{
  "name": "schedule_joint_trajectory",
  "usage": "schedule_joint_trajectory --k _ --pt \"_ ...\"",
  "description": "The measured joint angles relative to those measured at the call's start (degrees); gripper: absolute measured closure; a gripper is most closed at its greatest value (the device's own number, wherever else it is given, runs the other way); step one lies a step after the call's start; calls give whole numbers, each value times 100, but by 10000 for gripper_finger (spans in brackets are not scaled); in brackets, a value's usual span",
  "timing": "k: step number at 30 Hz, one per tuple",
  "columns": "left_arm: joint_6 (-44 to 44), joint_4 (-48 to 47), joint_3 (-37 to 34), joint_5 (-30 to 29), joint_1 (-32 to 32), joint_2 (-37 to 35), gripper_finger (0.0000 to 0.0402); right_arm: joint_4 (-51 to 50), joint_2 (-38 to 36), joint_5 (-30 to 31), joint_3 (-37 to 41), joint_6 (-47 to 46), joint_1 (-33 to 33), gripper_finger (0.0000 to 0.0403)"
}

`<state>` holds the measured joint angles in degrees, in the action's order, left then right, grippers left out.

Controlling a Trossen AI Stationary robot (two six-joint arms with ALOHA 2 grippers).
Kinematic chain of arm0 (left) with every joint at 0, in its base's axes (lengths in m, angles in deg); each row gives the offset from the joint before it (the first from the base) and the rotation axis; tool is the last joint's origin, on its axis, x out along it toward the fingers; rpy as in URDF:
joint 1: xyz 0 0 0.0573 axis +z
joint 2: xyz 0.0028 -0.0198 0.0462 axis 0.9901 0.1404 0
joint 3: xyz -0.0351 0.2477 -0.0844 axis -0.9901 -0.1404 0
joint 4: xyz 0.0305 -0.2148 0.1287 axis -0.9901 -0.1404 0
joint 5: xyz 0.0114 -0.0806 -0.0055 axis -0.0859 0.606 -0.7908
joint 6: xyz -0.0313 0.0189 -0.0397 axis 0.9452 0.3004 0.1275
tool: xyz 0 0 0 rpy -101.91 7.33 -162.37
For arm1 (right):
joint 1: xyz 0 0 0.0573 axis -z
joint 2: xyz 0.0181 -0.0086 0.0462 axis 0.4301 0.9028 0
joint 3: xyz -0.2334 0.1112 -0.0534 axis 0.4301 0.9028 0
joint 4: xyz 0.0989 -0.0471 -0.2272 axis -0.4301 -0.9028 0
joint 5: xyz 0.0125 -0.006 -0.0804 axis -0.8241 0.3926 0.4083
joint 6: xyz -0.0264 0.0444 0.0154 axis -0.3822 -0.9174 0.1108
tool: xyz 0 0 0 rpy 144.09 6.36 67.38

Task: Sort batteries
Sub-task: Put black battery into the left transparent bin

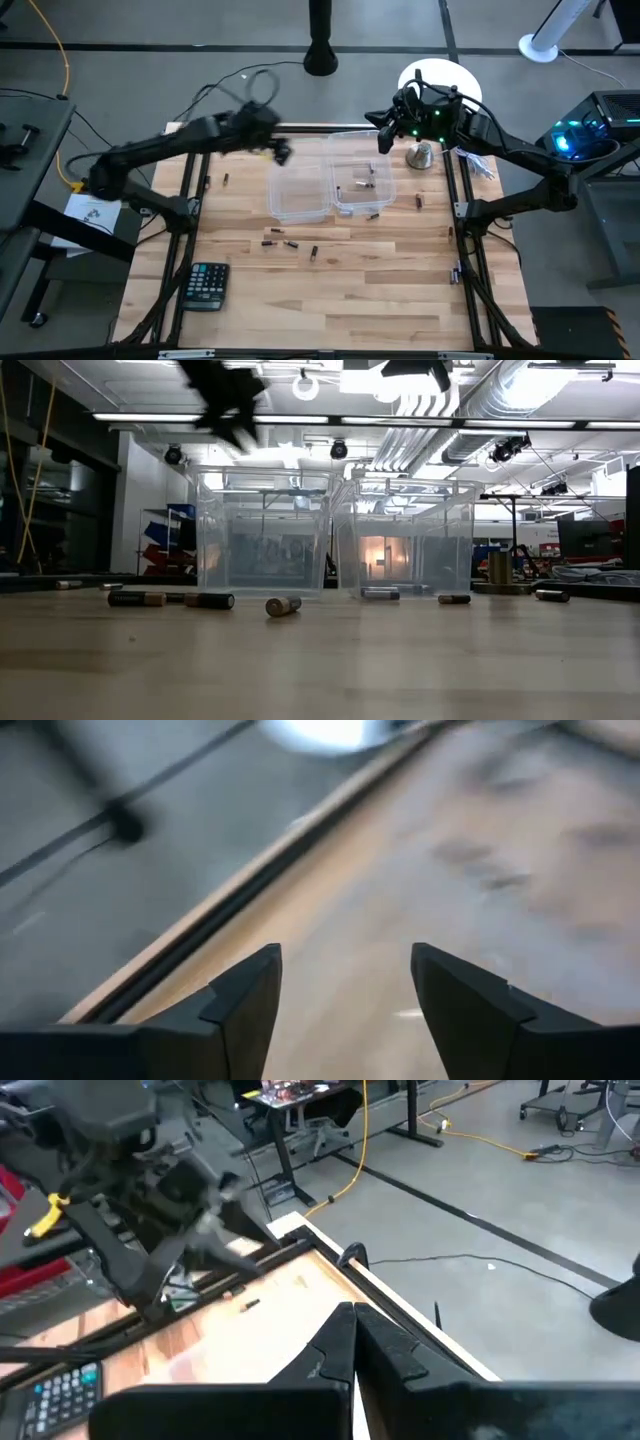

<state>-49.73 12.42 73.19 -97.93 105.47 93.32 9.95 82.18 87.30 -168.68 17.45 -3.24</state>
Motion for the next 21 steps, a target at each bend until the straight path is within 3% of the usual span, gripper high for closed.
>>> schedule_joint_trajectory --k 3,7,11,21 --pt "959 -587 -802 -695 294 -1046 192 -25 0 0 0 -4 71 403" --pt "1849 -1235 -1591 -231 864 -1662 199 -18 0 -2 2 -7 150 403" --pt "2068 -1604 -2050 -10 1215 -1405 208 -18 0 -23 4 -15 214 403" --pt "1696 -1037 -2474 408 1989 -61 216 -20 2 -129 4 2 260 403"
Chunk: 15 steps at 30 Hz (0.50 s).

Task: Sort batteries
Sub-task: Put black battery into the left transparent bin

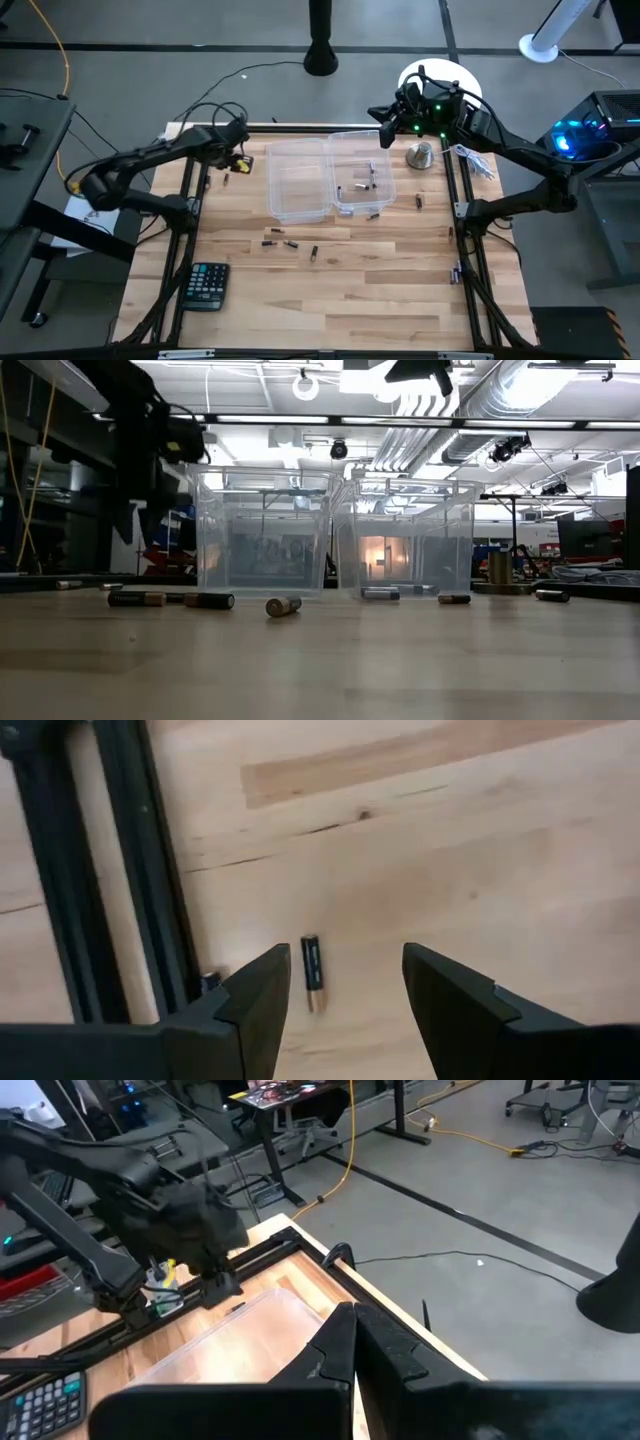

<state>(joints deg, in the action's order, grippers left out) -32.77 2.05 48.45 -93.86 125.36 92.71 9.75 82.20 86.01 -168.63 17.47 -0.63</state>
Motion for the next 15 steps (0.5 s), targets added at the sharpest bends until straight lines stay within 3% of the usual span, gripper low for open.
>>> schedule_joint_trajectory --k 7,15 --pt "-66 109 -424 210 137 374 216 -72 0 0 4 0 0 403" --pt "264 1212 -1067 513 310 397 216 -85 0 2 4 0 0 403"
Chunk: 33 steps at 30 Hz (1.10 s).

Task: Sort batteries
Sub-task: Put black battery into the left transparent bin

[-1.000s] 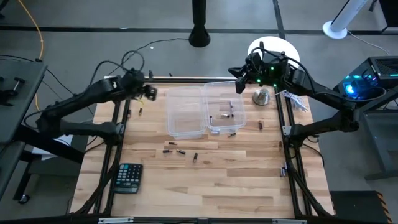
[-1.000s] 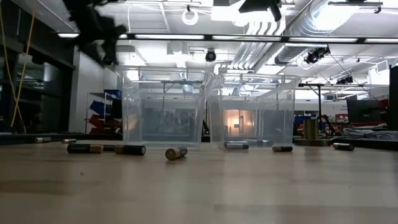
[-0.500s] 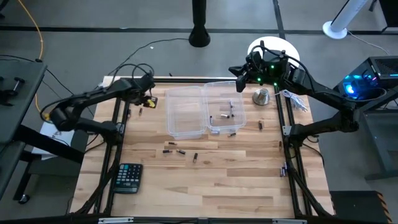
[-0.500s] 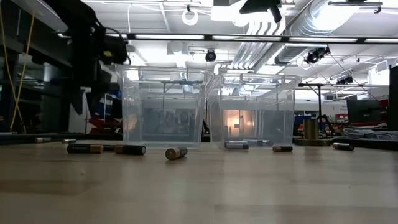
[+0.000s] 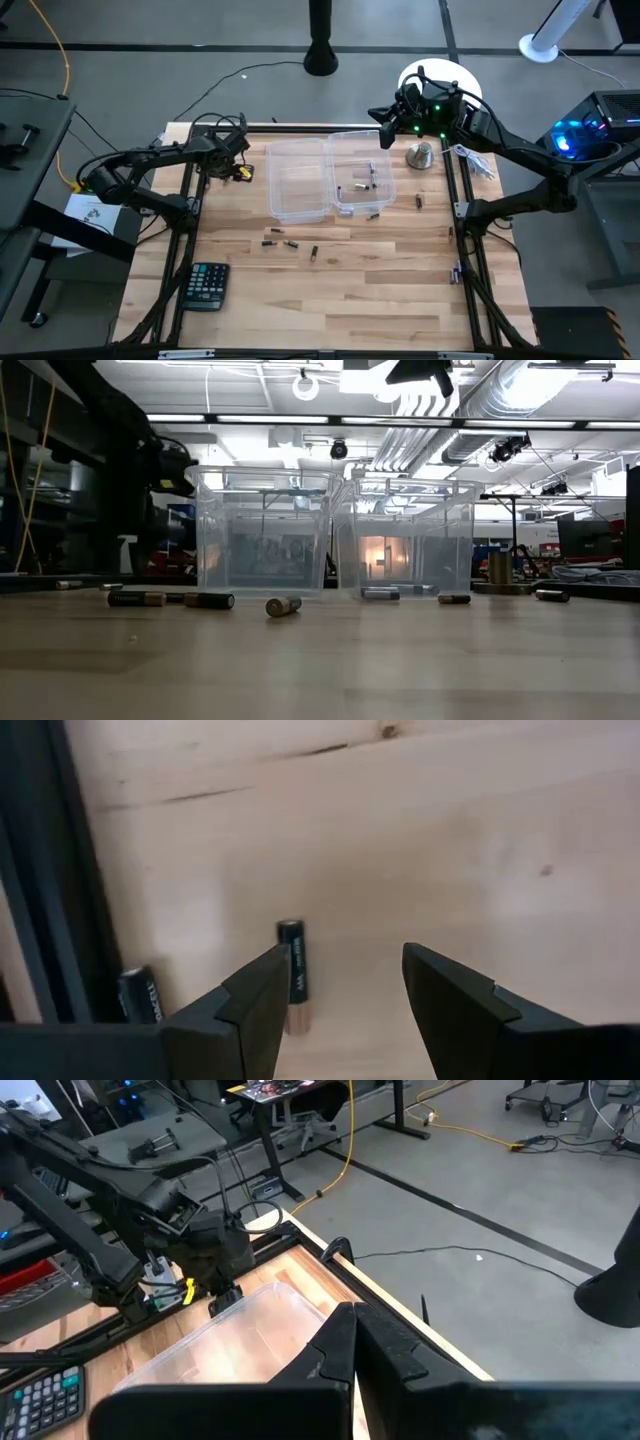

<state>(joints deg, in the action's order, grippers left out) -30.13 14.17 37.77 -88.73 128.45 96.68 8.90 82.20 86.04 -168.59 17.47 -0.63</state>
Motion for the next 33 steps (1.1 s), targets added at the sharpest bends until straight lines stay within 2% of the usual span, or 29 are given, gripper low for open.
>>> schedule_joint_trajectory --k 7,10,12,15,17,24,27,30,33 --pt "64 56 -275 -11 87 -8 216 -46 2 0 0 -17 0 403" --pt "29 275 -501 50 87 -39 230 -46 2 0 0 -17 0 403" --pt "25 363 -596 144 82 -46 262 -46 2 0 0 -17 0 403" --pt "-11 464 -637 248 25 -118 348 -46 2 0 0 -17 0 403" --pt "-38 570 -633 247 -41 -346 382 -48 2 0 0 -18 0 403" --pt "-309 450 99 -141 -137 -1716 393 -48 2 0 0 -180 31 403" --pt "-685 1224 513 -189 -323 -2225 394 -49 2 0 0 -236 42 403" --pt "-988 1969 782 -176 -656 -2338 394 -48 2 0 0 -341 42 403" --pt "-1104 2557 1052 -145 -1195 -2009 394 -47 2 0 0 -389 42 403"
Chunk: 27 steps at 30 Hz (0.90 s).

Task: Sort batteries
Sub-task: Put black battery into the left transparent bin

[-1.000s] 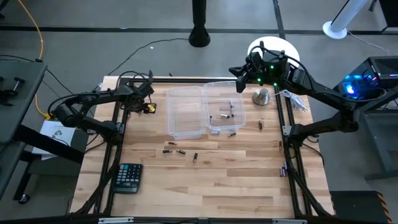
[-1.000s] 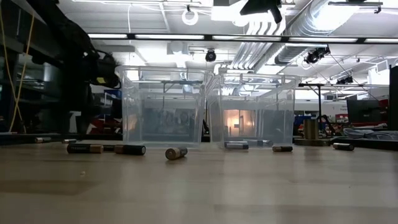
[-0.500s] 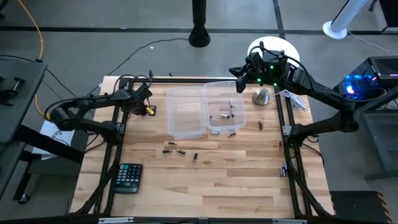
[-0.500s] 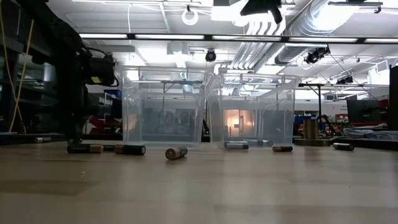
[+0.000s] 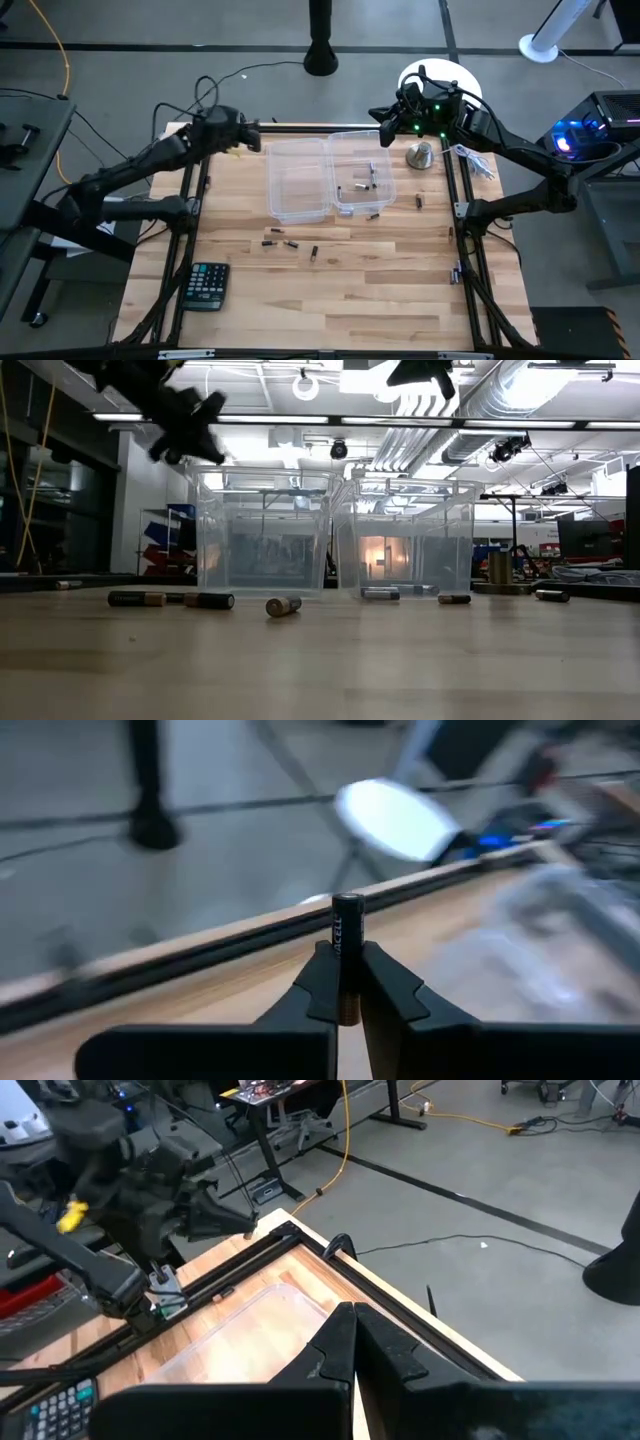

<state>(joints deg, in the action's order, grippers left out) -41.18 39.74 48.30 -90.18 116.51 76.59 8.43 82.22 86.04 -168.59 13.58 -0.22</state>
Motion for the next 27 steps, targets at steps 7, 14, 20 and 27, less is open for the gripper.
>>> schedule_joint_trajectory --k 7,14,20,27 --pt "-415 1691 615 637 -1303 1893 394 114 0 43 0 -188 0 403" --pt "-870 2168 2140 1363 -1899 3748 373 230 0 68 0 -236 0 403" --pt "-1203 543 3359 1323 -1842 4400 304 225 0 82 0 -299 0 403" --pt "-1540 -2002 3501 564 -1343 3554 216 196 0 81 0 -203 0 403"
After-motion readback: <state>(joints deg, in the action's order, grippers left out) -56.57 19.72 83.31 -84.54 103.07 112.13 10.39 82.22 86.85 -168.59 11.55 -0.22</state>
